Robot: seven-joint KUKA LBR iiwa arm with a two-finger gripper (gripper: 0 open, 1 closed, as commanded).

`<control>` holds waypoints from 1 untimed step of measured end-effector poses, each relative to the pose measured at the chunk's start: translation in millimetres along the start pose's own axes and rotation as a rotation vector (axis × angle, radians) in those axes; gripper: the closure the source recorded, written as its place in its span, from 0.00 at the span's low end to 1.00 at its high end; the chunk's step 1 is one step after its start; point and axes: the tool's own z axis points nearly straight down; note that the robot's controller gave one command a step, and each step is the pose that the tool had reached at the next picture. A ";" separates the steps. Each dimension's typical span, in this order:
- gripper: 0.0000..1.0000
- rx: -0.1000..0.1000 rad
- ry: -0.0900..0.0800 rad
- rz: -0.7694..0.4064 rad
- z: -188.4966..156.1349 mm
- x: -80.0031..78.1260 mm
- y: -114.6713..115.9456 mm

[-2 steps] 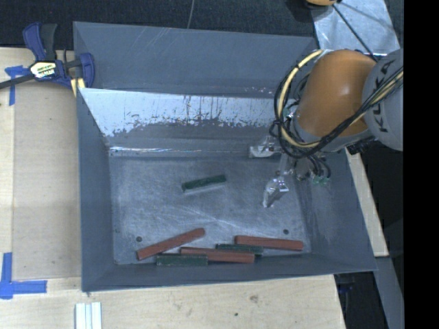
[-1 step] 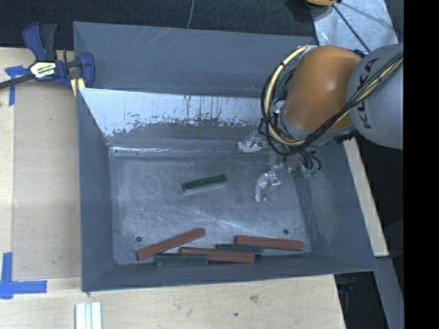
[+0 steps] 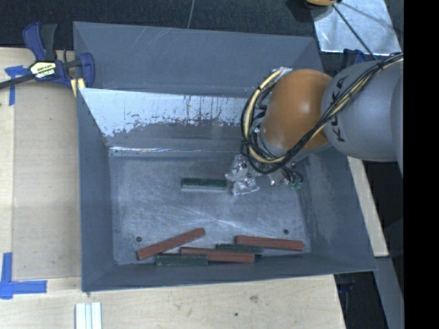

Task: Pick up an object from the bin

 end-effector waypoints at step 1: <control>0.00 -0.003 0.013 -0.001 3.1 3.3 0.4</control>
Offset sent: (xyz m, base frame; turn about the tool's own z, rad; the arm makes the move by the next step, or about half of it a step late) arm 0.0000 0.0000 0.0000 0.0000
